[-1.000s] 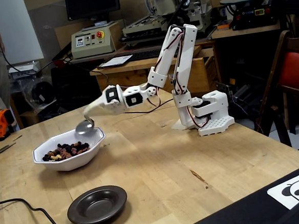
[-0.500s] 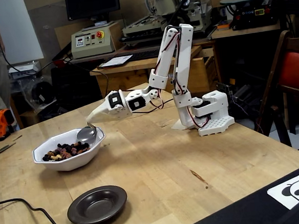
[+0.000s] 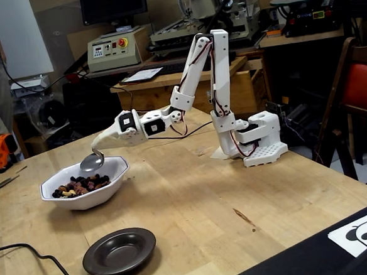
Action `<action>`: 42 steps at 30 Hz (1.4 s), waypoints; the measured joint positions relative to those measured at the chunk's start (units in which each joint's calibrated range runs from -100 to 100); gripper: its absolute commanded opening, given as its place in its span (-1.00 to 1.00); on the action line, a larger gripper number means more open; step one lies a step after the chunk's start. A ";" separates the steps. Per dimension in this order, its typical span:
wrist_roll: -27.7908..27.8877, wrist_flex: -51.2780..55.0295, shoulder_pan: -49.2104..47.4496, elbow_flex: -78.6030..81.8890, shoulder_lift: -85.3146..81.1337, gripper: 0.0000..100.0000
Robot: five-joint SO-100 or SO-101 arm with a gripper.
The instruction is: Use spoon to transfer food from the white bowl to brown plate
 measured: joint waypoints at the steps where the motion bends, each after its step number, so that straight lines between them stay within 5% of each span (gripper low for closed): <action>1: 0.00 0.00 0.00 -0.08 0.00 -0.95; 19: 5.81 0.00 -0.66 -0.17 0.00 -0.95; 42: 6.06 0.08 -5.11 -0.59 8.16 -0.95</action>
